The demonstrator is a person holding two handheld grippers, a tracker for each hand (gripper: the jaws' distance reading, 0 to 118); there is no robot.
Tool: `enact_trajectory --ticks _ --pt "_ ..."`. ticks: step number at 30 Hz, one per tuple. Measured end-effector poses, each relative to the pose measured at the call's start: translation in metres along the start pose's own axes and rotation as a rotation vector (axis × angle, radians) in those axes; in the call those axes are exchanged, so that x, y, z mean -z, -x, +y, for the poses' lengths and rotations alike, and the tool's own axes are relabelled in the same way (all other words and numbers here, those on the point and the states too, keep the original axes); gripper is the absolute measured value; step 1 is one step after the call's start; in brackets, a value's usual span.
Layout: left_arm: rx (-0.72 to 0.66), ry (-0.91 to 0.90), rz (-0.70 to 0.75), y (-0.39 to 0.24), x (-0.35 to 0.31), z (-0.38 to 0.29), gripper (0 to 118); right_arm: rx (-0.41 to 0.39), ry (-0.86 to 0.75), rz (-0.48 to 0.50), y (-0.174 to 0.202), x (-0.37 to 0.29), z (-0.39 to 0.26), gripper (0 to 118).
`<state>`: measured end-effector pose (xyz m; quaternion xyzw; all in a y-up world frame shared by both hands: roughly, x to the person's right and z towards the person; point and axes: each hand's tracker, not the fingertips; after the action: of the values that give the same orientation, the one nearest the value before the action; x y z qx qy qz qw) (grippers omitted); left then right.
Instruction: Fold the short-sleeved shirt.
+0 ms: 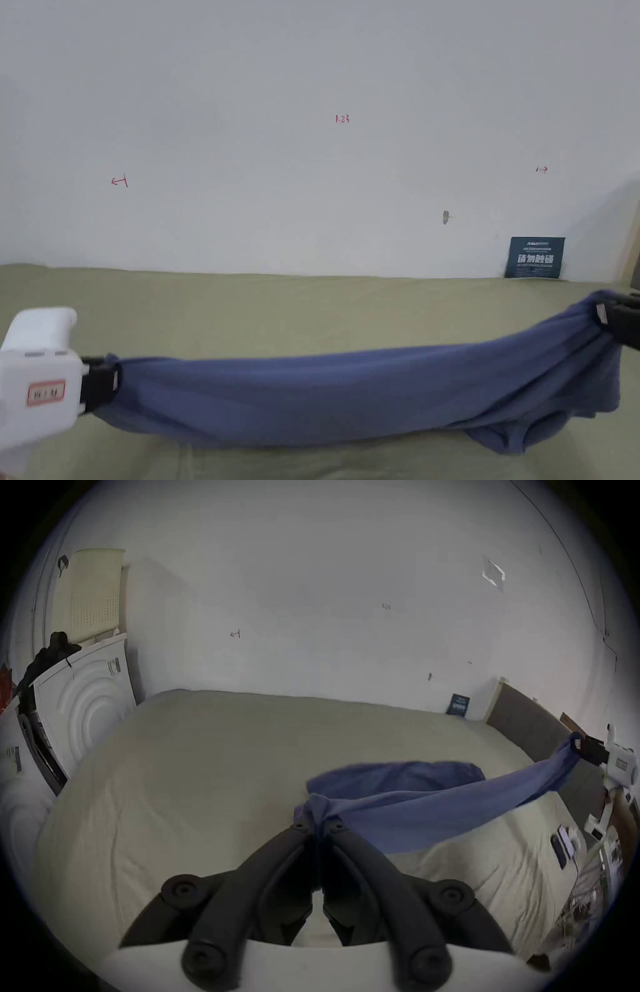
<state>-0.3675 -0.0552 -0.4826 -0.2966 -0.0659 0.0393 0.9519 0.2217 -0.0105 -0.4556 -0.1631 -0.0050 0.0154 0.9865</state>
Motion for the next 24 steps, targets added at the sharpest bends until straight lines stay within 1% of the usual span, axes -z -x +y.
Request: enact_trajectory --ticks 4,5,8,12,14,15,18,21,24 --pt "-0.045 0.026 -0.017 0.005 -0.017 -0.039 4 0.023 0.01 0.007 0.0 -0.037 -0.037 2" --pt "-0.05 0.056 -0.021 0.008 -0.02 -0.047 4 0.043 0.026 0.004 0.001 -0.044 -0.048 2" --pt "-0.059 0.074 -0.018 0.013 -0.028 -0.076 4 0.067 0.082 0.006 0.003 -0.059 -0.079 2" --pt "-0.07 0.115 -0.024 0.017 -0.033 -0.106 4 0.109 0.181 -0.005 0.007 -0.068 -0.119 2" --pt "-0.064 0.129 -0.028 0.018 -0.034 -0.121 4 0.093 0.231 -0.011 0.008 -0.071 -0.137 2" --pt "-0.059 0.136 -0.033 0.018 -0.033 -0.126 4 0.1 0.23 -0.015 0.006 -0.07 -0.146 2" --pt "-0.054 0.166 -0.03 0.021 -0.027 -0.145 4 0.143 0.278 -0.024 0.002 -0.076 -0.168 2" --pt "-0.046 0.18 -0.036 0.02 -0.026 -0.16 4 0.148 0.301 -0.03 -0.002 -0.086 -0.185 2" --pt "-0.027 0.191 -0.039 0.018 -0.03 -0.171 4 0.133 0.31 -0.034 -0.003 -0.097 -0.197 2"
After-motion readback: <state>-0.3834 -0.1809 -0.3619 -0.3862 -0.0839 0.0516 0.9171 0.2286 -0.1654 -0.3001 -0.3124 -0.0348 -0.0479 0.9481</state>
